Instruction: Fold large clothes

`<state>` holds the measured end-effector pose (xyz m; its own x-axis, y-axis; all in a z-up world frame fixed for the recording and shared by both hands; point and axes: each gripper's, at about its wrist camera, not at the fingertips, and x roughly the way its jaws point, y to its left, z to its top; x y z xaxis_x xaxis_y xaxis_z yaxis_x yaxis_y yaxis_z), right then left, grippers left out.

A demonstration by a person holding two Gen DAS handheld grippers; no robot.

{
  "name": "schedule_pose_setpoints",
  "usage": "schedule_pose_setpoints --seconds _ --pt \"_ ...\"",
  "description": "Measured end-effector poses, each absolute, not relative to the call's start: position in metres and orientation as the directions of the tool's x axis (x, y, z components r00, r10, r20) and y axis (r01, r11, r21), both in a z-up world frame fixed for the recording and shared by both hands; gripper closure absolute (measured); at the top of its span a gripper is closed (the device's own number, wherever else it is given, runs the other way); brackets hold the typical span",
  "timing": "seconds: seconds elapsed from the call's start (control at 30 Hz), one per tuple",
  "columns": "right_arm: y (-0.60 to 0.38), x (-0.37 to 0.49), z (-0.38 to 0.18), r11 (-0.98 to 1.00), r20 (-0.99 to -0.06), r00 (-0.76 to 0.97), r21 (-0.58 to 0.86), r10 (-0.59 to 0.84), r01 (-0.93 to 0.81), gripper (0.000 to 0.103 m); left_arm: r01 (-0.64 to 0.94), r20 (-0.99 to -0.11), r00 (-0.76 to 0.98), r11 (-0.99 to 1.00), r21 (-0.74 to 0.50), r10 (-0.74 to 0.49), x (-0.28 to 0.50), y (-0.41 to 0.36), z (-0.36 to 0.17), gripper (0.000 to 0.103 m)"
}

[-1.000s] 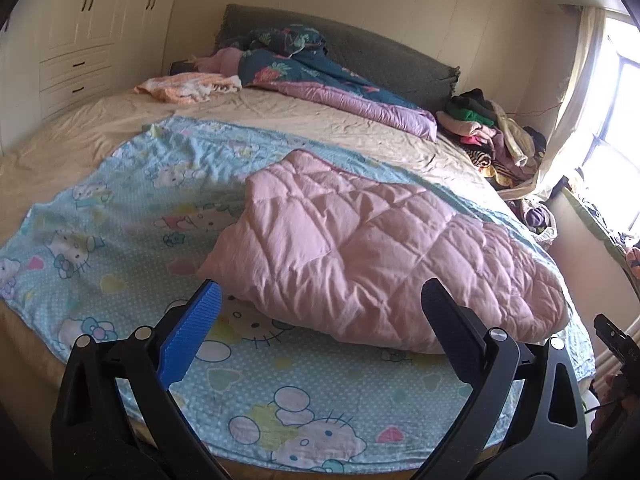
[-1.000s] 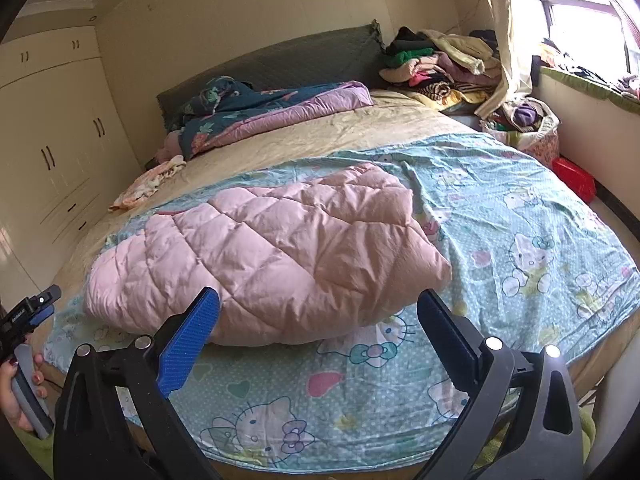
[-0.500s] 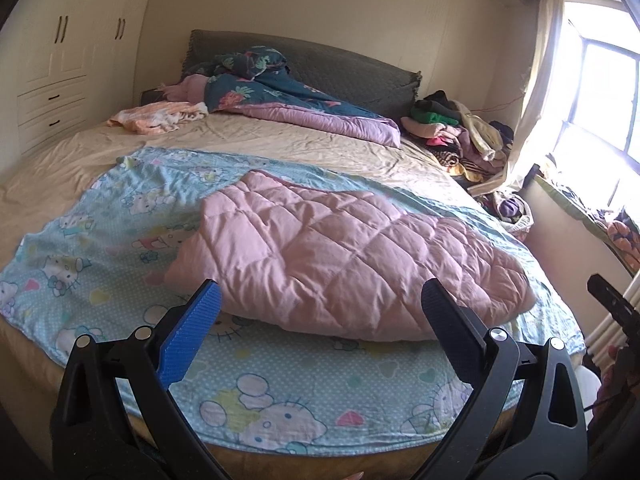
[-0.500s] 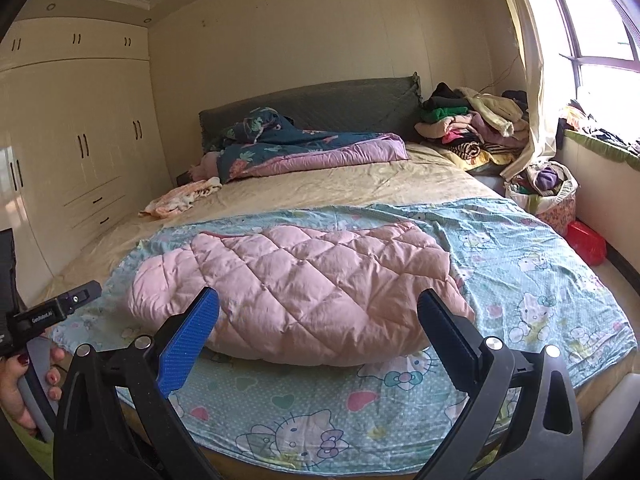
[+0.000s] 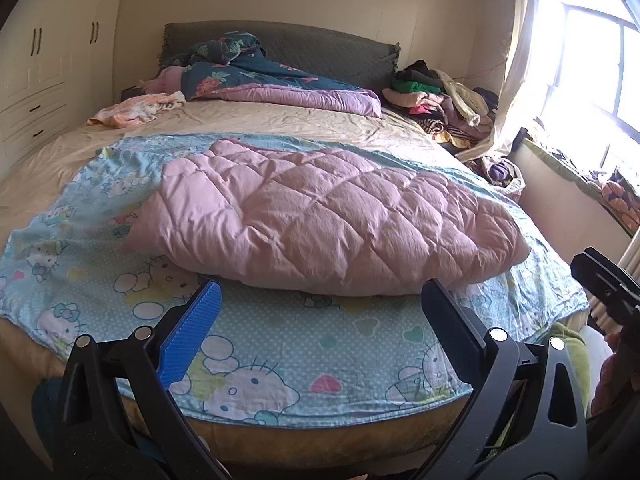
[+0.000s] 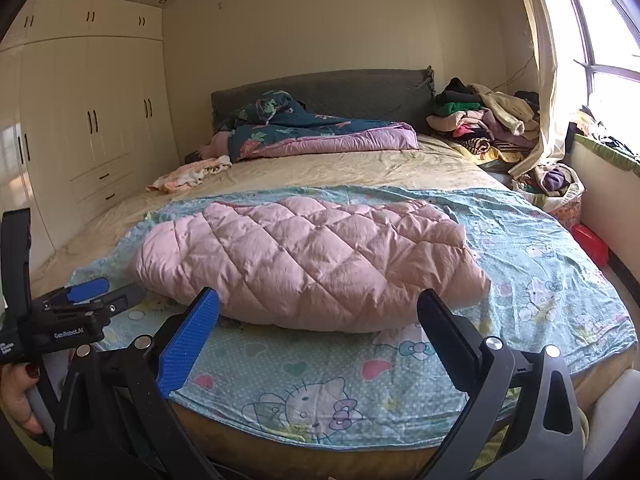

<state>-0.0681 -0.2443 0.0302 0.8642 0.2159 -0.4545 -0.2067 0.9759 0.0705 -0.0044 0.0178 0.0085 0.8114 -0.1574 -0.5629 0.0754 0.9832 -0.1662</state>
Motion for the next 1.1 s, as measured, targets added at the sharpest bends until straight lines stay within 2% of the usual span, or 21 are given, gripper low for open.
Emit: schedule_pose_setpoints --seconds 0.27,1.1 --pt "-0.243 -0.064 0.001 0.975 -0.511 0.831 0.093 0.221 -0.202 0.004 0.085 -0.57 0.806 0.984 -0.156 -0.16 -0.004 0.011 -0.002 0.009" --pt "-0.238 -0.06 -0.005 0.971 -0.526 0.818 0.09 0.233 -0.22 0.004 0.061 -0.583 0.803 0.989 -0.132 -0.127 -0.002 0.012 -0.008 0.009"
